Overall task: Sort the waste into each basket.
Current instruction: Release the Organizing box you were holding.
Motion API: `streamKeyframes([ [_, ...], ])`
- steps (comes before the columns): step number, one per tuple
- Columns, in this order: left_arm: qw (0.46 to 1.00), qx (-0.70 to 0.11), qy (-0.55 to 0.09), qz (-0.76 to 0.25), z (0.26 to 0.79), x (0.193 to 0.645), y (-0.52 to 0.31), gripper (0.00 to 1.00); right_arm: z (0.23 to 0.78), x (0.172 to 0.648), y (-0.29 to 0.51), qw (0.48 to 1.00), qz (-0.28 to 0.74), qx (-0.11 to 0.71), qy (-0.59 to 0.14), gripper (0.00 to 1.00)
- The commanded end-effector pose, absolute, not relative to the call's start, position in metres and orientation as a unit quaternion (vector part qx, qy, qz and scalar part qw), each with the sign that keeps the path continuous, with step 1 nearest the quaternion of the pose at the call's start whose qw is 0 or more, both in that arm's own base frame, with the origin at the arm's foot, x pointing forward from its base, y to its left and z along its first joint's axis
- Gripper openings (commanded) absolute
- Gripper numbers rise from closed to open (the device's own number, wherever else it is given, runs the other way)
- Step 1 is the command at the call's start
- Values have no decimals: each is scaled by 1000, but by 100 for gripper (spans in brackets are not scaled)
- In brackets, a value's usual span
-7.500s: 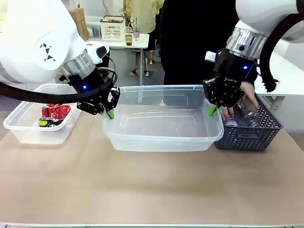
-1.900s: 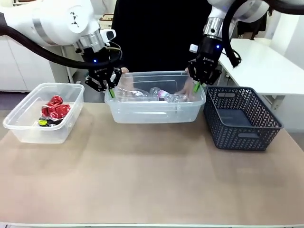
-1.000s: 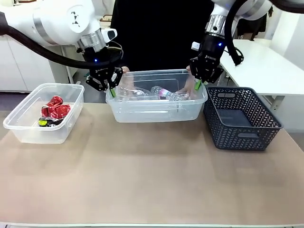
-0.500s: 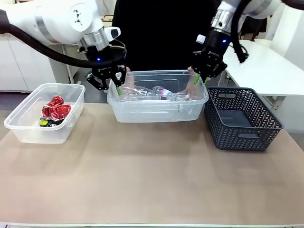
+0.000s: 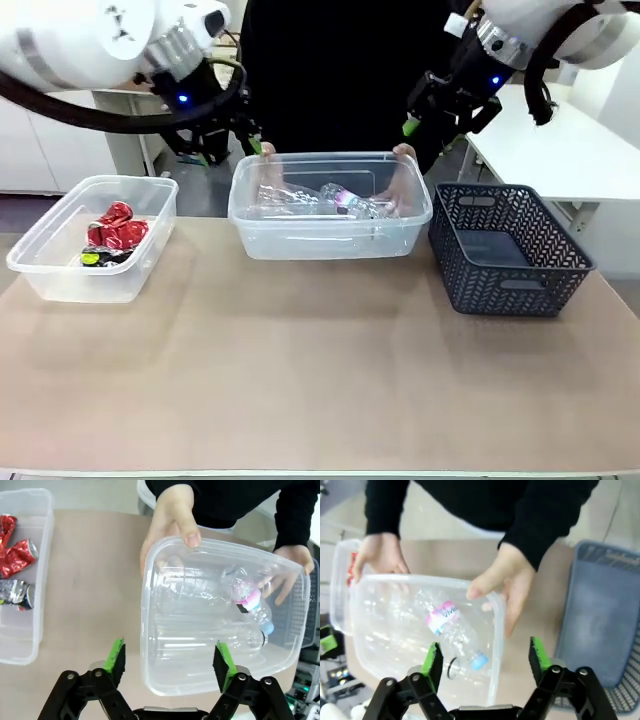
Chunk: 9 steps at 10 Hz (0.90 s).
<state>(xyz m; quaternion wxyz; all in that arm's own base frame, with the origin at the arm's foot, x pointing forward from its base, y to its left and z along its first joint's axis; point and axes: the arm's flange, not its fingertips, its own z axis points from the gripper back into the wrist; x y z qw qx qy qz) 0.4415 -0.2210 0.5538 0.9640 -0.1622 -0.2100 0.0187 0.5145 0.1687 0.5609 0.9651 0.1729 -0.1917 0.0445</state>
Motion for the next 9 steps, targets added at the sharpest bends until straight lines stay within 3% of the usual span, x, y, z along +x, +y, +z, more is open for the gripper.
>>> streamKeyframes([
  [1,960,-178,-215,-15,533,435,-208,100,539,492,167,952,67,163,-249,100],
  [3,970,-167,-166,-60,526,442,-206,100,530,500,168,970,33,139,-196,100],
  [4,978,-158,-129,-46,520,450,-207,100,546,498,170,958,56,161,-230,100],
  [5,966,-164,-198,-28,529,436,-217,100,546,498,170,958,56,161,-230,100],
  [9,966,-164,-198,-28,529,436,-217,100,546,498,170,958,56,161,-230,100],
])
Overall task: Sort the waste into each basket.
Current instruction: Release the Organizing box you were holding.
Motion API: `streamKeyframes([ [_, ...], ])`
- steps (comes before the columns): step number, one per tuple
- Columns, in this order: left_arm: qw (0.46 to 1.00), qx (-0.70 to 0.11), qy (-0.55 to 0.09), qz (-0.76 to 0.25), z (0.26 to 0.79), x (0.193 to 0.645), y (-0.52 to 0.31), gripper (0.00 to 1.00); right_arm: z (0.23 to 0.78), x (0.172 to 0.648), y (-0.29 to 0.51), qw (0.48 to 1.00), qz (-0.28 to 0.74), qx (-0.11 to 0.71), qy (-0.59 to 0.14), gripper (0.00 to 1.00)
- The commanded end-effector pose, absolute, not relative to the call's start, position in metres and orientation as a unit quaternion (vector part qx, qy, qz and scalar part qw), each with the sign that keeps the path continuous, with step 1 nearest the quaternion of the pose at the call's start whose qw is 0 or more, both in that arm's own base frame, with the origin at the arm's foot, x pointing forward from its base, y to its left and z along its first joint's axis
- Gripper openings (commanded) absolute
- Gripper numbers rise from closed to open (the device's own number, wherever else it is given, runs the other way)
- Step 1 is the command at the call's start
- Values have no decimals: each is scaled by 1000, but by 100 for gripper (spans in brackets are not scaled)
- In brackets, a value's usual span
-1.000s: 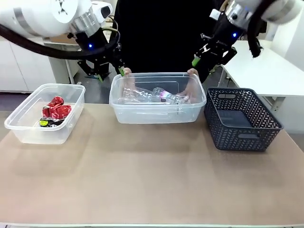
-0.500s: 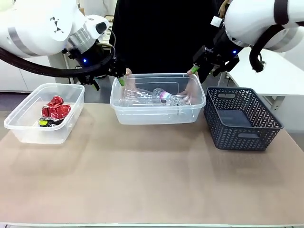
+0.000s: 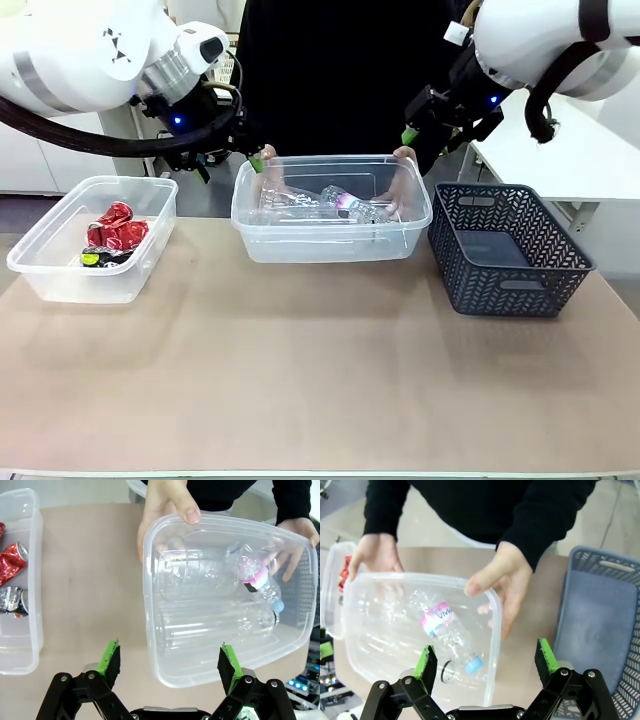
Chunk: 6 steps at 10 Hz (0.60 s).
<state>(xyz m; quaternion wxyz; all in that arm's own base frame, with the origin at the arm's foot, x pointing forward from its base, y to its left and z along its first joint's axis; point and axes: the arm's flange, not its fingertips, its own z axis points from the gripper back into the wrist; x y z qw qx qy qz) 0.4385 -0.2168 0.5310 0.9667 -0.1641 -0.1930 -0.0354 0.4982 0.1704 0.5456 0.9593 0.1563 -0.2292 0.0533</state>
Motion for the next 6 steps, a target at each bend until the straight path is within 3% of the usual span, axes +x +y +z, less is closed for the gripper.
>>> streamKeyframes([
  [1,966,-164,-198,-28,529,436,-217,100,546,498,170,958,56,161,-230,100],
  [3,966,-164,-198,-28,529,436,-217,100,546,498,170,959,53,156,-229,100],
  [4,967,-164,-193,-35,530,439,-217,100,555,475,158,962,81,156,-208,100],
  [6,967,-186,-162,-70,538,398,-198,100,563,420,122,957,124,196,-175,100],
])
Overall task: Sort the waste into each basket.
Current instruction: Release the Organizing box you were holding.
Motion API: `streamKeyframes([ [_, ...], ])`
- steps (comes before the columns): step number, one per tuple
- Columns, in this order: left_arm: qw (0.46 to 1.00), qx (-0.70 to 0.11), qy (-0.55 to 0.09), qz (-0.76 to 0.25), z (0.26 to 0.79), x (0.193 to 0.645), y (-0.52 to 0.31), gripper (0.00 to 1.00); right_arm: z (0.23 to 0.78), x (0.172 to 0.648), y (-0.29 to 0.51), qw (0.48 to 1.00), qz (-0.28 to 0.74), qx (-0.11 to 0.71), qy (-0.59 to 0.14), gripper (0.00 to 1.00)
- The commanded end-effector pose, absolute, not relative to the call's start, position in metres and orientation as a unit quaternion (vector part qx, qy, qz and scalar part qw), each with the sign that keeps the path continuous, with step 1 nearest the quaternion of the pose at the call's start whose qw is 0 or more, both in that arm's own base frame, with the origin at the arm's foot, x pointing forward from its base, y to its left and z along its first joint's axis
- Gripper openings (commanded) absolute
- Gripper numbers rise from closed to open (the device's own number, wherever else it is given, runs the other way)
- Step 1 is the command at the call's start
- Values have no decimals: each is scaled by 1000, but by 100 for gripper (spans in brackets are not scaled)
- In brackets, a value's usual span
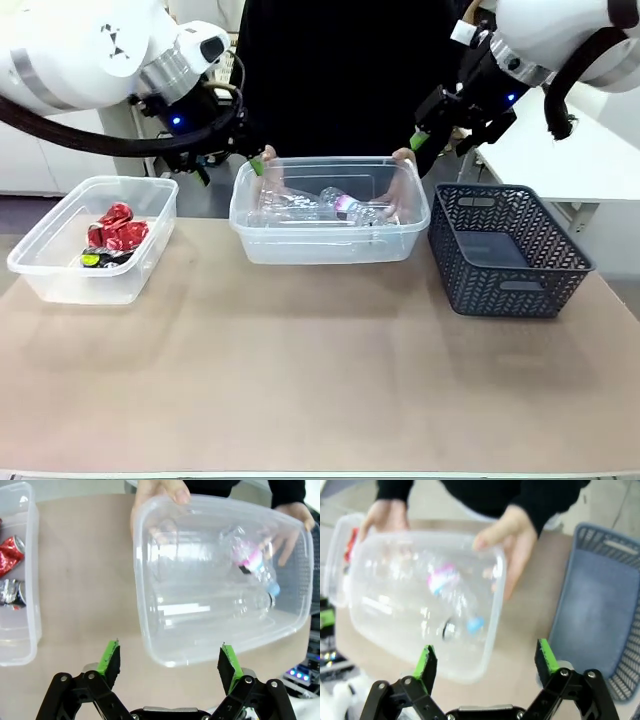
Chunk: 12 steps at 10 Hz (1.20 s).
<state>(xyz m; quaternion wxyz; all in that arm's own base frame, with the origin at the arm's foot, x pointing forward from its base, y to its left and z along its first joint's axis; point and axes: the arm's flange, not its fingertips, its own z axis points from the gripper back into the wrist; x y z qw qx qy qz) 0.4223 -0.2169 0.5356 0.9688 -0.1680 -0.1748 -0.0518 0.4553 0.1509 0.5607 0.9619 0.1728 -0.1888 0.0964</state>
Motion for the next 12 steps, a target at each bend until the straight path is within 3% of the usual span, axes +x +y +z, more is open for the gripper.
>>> streamKeyframes([
  [1,967,-188,-147,-85,535,377,-188,100,562,393,105,958,119,197,-171,100],
  [6,952,-189,-143,-192,522,266,-165,100,530,278,57,952,130,220,-168,100],
  [11,958,-176,-133,-182,528,269,-172,100,536,283,60,955,123,213,-165,100],
  [12,913,-312,-81,-251,534,277,-158,100,547,291,58,922,126,339,-135,100],
])
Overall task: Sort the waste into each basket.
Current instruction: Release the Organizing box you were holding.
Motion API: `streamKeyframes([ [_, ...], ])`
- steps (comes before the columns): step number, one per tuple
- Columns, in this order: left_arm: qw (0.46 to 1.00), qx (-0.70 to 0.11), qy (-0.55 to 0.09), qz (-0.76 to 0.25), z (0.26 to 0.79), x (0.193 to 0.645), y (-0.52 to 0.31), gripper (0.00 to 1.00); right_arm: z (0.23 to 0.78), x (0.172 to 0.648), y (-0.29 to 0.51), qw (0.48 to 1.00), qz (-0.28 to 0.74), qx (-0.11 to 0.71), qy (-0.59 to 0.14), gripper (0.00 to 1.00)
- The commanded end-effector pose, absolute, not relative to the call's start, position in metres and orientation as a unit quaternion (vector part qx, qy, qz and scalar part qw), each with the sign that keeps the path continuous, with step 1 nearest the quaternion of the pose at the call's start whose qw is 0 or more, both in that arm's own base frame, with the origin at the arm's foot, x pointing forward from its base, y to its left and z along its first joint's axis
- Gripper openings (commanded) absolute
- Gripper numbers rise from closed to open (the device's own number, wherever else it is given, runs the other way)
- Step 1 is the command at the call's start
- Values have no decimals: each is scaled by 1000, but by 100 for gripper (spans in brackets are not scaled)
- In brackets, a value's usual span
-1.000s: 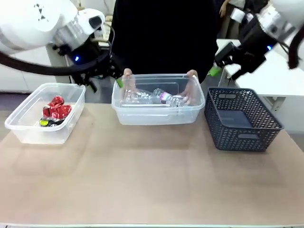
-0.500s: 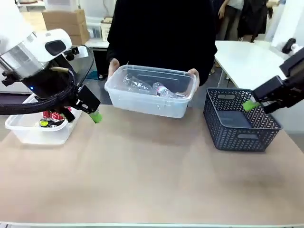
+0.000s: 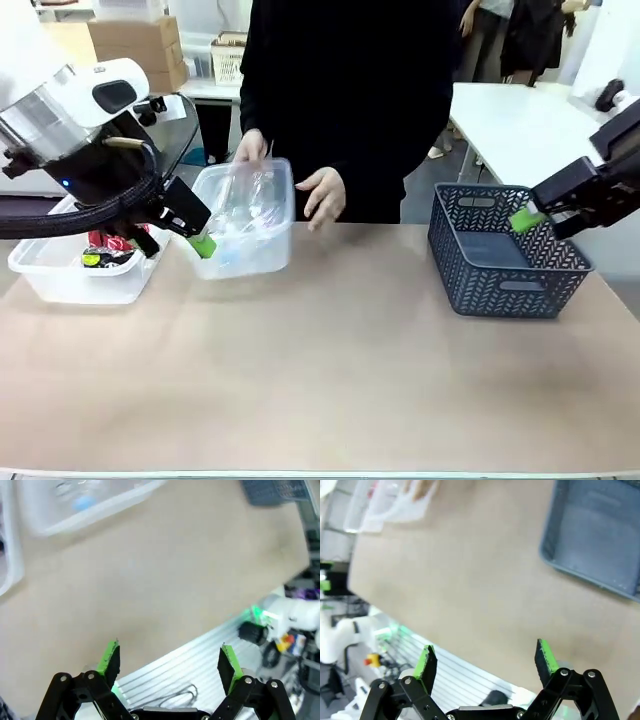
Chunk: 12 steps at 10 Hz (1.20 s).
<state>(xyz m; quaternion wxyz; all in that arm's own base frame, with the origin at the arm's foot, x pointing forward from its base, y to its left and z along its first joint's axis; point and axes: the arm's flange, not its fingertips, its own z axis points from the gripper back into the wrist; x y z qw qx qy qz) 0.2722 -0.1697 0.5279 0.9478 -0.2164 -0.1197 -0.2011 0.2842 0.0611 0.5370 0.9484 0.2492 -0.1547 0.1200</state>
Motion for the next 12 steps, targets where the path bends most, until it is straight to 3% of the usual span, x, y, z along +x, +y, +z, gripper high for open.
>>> streamKeyframes([
  [1,863,-427,-79,-258,539,276,-130,100,558,288,39,868,106,474,-103,100],
  [3,762,-593,-128,-224,533,275,-75,100,560,287,-18,745,36,662,-75,100],
  [4,723,-650,-153,-174,521,278,-48,100,554,289,-41,708,-14,701,-91,100],
  [5,702,-682,-144,-143,510,285,-36,100,551,293,-47,708,-31,700,-84,100],
  [6,718,-678,-121,-103,500,297,-41,100,550,303,-37,740,-44,665,-89,100],
  [7,767,-588,-167,-196,557,296,-37,100,561,279,-46,778,44,618,-107,100],
  [12,767,-588,-167,-196,557,296,-37,100,561,279,-46,778,44,618,-107,100],
])
